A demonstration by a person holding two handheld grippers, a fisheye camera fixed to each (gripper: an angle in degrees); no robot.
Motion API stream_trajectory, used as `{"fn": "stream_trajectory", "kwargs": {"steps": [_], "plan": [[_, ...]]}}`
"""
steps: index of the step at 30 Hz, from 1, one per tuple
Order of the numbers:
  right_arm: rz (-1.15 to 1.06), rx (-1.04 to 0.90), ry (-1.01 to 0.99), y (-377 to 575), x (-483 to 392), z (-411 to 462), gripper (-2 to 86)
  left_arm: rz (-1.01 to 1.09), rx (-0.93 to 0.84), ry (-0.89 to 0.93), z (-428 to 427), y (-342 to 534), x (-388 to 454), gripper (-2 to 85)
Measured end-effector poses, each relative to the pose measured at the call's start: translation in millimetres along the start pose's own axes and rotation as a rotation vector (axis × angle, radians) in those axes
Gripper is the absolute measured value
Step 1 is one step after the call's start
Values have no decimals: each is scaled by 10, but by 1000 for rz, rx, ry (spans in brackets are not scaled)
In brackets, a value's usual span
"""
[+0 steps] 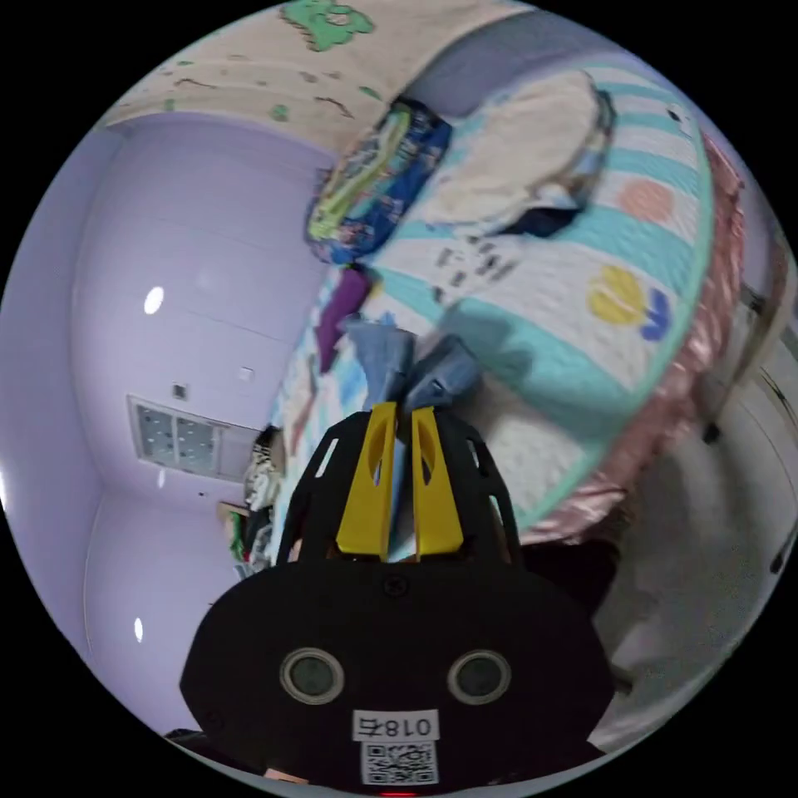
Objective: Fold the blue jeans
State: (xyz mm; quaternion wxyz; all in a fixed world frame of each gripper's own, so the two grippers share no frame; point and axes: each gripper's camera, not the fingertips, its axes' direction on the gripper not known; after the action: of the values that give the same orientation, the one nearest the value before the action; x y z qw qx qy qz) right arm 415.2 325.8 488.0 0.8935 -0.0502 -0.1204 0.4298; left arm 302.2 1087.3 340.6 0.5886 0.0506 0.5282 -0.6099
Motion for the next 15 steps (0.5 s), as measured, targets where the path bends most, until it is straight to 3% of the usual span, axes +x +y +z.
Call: {"fn": "stream_trajectory", "kwargs": {"steps": [5,10,13,15], "plan": [[-15,2,47,174,336,-291,56,2,34,-72,-195,54,10,53],[-177,30,-81,542,94,-485,34,112,113,-70,-288,126,347,61],[-299,-3,-98,791,-194,-458,19,259,26,-215,-25,136,752,62],[-377,-31,-87,950,-385,-405,12,394,-95,-405,340,174,1072,63]]}}
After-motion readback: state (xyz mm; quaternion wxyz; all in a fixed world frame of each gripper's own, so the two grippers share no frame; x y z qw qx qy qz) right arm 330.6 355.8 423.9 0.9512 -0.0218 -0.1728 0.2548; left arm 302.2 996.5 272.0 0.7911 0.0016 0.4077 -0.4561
